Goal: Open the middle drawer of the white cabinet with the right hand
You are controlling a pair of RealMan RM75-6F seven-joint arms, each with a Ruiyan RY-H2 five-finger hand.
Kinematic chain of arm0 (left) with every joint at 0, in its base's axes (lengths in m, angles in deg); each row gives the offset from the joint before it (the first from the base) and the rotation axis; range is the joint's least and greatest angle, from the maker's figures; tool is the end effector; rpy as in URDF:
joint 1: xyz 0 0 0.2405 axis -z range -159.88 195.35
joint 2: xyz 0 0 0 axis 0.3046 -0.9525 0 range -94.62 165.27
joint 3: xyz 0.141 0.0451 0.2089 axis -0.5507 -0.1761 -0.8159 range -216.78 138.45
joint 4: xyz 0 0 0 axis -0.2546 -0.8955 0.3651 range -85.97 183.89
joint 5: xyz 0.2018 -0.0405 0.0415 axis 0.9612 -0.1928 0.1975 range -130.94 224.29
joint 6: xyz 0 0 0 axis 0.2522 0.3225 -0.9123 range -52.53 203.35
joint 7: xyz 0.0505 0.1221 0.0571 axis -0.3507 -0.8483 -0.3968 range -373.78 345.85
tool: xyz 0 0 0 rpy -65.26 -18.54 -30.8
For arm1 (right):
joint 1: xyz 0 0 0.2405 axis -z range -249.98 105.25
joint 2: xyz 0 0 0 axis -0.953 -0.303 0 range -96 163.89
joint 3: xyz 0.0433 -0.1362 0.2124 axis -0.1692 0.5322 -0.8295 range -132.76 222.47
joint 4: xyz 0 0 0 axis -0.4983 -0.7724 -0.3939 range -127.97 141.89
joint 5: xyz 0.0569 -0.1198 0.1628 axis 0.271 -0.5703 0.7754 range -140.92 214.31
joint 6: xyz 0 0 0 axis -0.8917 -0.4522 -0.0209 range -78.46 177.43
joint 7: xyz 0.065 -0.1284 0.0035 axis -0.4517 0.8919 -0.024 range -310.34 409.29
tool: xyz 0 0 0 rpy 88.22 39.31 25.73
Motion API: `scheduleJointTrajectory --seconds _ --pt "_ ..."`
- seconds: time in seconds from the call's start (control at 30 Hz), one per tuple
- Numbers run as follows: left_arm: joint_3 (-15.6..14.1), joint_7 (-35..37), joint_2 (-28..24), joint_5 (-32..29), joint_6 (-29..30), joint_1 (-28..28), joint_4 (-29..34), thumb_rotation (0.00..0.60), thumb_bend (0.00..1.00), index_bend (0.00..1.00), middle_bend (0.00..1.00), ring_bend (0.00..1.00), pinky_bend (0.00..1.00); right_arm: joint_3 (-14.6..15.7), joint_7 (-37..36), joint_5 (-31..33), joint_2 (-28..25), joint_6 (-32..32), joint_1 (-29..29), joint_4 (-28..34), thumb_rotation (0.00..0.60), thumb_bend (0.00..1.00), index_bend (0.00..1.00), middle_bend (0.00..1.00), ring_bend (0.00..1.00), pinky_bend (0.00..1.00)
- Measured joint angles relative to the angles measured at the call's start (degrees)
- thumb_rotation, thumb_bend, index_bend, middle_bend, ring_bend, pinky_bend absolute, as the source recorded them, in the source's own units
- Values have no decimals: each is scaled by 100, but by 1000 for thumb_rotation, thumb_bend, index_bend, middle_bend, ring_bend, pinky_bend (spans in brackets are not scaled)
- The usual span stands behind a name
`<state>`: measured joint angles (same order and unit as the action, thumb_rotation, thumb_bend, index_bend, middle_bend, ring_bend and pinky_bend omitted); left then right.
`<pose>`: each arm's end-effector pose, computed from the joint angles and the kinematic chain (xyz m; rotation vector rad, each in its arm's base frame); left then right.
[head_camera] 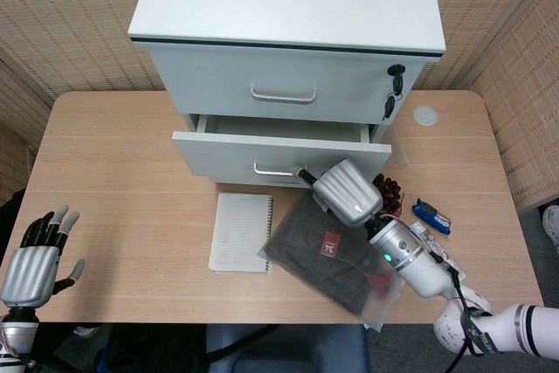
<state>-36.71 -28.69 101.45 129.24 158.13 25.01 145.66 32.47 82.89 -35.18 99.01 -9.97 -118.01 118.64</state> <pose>-0.2949 0.1901 0.1373 -1.4513 -0.8290 -0.7697 -0.0662 -0.3176 0.0966 1.9959 -0.4262 1.0252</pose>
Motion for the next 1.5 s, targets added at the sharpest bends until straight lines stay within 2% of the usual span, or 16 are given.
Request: scheduleJointTrajectory --seconds 0.7,1.5 --pt "-15 9 -13 19 23 -22 -1 600 311 89 8 28 93 319 380 -592 -218 -248 198 708 600 475 236 836 868 919" --pt "-21 12 -48 42 57 -49 30 600 311 88 8 28 94 494 630 -1048 -374 -284 396 1178 600 476 236 836 868 919"
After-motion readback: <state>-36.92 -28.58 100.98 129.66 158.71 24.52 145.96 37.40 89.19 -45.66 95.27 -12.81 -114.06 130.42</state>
